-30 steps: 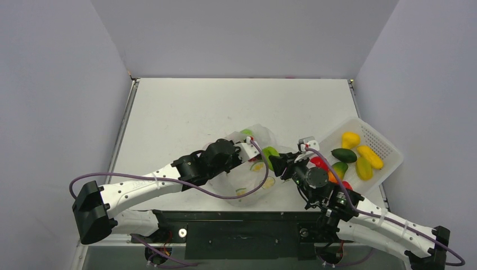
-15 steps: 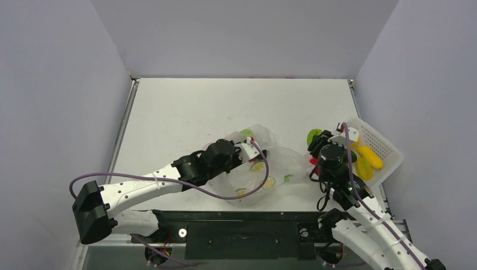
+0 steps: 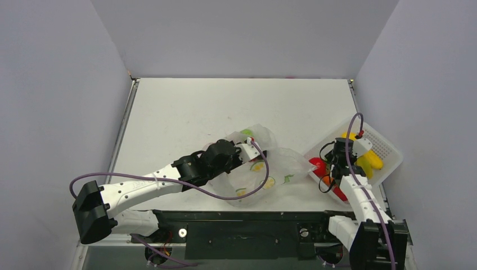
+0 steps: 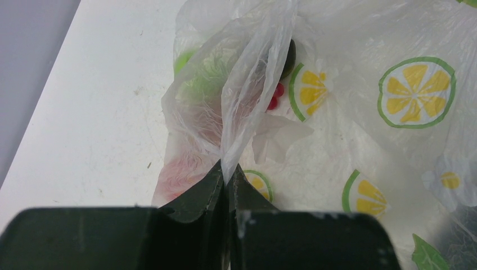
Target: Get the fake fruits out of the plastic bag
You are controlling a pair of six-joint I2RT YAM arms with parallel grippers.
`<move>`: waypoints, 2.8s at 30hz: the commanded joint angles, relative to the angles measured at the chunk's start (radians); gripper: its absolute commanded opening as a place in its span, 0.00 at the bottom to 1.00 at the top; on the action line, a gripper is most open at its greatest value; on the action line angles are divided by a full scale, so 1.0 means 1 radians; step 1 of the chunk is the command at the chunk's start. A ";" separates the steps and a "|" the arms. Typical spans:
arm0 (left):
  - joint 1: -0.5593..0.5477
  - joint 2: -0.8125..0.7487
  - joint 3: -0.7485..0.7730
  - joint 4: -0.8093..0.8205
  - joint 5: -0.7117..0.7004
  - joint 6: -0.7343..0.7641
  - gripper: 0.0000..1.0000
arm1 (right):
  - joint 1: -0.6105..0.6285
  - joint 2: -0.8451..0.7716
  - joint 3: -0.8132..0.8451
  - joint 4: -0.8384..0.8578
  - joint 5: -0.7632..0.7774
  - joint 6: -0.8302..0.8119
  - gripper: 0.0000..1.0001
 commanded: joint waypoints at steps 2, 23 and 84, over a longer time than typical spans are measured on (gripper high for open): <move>-0.008 0.005 0.026 0.035 0.009 0.006 0.01 | -0.047 0.151 -0.004 0.127 -0.136 -0.004 0.15; -0.008 0.002 0.033 0.030 0.014 0.007 0.11 | 0.059 -0.206 0.013 0.018 -0.092 -0.071 0.71; -0.005 -0.564 -0.311 -0.516 0.040 -1.210 0.00 | 1.301 0.418 0.019 0.777 0.057 0.135 0.40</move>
